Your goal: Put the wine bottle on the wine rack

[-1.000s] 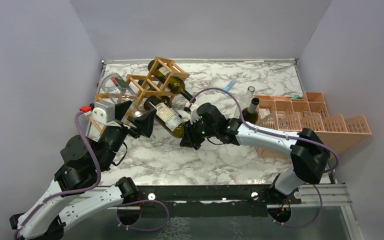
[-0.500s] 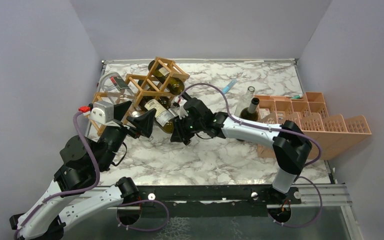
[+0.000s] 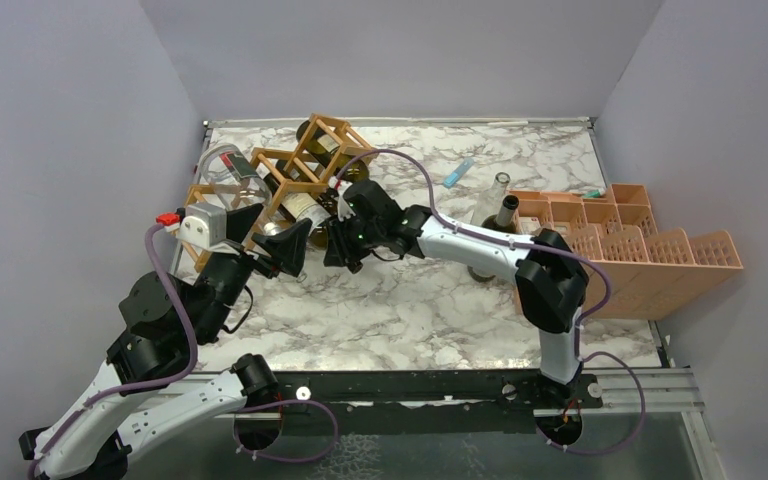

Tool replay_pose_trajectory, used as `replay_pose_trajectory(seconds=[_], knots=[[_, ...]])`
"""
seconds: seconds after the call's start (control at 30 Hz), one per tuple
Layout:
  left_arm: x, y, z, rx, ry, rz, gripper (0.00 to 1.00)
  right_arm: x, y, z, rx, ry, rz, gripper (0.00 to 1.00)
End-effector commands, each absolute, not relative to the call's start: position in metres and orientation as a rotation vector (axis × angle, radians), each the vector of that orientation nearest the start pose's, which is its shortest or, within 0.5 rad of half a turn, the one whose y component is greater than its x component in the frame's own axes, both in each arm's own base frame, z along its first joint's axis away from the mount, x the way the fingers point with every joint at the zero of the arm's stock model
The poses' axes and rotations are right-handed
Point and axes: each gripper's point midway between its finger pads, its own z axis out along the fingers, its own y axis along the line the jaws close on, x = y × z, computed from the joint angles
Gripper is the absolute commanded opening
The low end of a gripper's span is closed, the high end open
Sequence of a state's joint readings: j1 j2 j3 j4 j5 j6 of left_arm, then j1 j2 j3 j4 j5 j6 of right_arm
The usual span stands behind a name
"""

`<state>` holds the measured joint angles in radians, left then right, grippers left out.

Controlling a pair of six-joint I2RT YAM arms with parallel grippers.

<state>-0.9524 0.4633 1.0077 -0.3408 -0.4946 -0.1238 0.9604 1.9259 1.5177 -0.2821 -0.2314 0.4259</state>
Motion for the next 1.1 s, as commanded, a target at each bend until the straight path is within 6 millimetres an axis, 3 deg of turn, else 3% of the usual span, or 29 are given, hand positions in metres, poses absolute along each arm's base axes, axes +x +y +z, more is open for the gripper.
replay_pose_trajectory(seconds=[0.0, 0.17, 0.43, 0.6, 1.07], knots=[[0.172, -0.105, 0.429, 0.125, 1.383, -0.582, 0.99, 0.275, 0.487, 0.181, -0.771, 2.139, 0.986, 0.23], [0.171, -0.103, 0.43, 0.11, 1.386, -0.587, 0.99, 0.28, 0.496, 0.177, -0.785, 2.145, 0.977, 0.33], [0.17, -0.102, 0.429, 0.099, 1.405, -0.599, 0.99, 0.295, 0.507, 0.178, -0.77, 2.122, 0.951, 0.38], [0.169, -0.102, 0.428, 0.09, 1.412, -0.612, 0.99, 0.306, 0.514, 0.169, -0.75, 2.136, 0.92, 0.46], [0.169, -0.1, 0.424, 0.08, 1.431, -0.611, 0.99, 0.319, 0.515, 0.181, -0.701, 2.082, 0.885, 0.6]])
